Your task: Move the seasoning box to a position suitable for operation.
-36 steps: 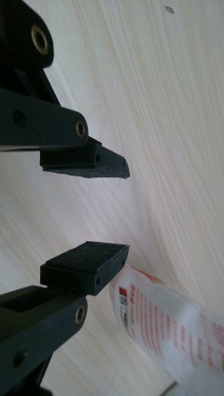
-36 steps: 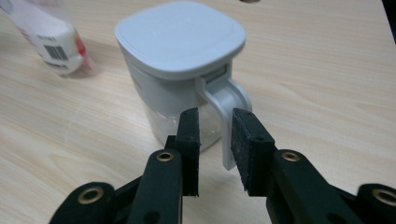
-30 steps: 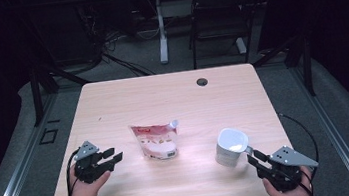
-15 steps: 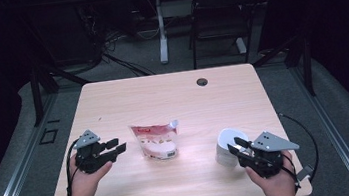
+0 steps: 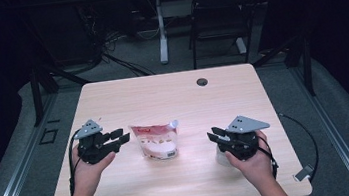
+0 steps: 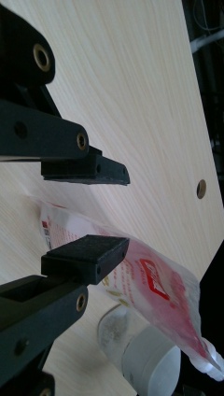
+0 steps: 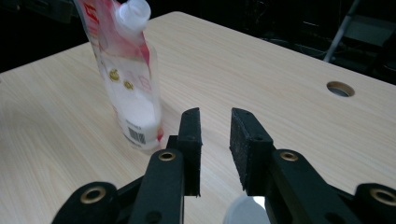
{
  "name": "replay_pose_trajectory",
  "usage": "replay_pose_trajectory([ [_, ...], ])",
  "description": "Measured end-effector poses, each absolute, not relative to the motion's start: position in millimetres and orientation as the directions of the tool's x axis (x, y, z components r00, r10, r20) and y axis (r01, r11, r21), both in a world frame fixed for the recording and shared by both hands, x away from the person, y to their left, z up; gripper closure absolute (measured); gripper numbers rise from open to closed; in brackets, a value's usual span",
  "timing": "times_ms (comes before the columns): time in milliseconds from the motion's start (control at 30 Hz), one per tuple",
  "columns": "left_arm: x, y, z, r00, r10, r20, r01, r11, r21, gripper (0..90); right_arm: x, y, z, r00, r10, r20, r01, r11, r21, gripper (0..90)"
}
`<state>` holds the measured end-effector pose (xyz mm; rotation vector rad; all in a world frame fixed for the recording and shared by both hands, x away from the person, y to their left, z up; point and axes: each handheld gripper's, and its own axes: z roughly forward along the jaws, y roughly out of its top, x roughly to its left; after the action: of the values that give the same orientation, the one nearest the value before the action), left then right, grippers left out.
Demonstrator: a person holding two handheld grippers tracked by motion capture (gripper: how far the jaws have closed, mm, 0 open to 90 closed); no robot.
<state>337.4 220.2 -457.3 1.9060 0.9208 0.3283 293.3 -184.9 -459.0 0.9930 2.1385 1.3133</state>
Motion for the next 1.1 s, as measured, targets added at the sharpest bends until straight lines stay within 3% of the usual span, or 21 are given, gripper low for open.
replay_pose_trajectory([
  [267,338.9,208.9,-454.4,0.717,0.680,-0.153,0.452,-0.287,0.844,71.0,309.0,-164.9,-450.4,-0.692,0.721,0.030,0.338,0.287,0.896,75.0],
  [1100,344.8,205.8,-456.6,0.745,0.651,-0.143,0.435,-0.312,0.844,78.1,337.4,-116.5,-469.8,-0.750,0.659,0.066,0.369,0.333,0.867,68.0],
])
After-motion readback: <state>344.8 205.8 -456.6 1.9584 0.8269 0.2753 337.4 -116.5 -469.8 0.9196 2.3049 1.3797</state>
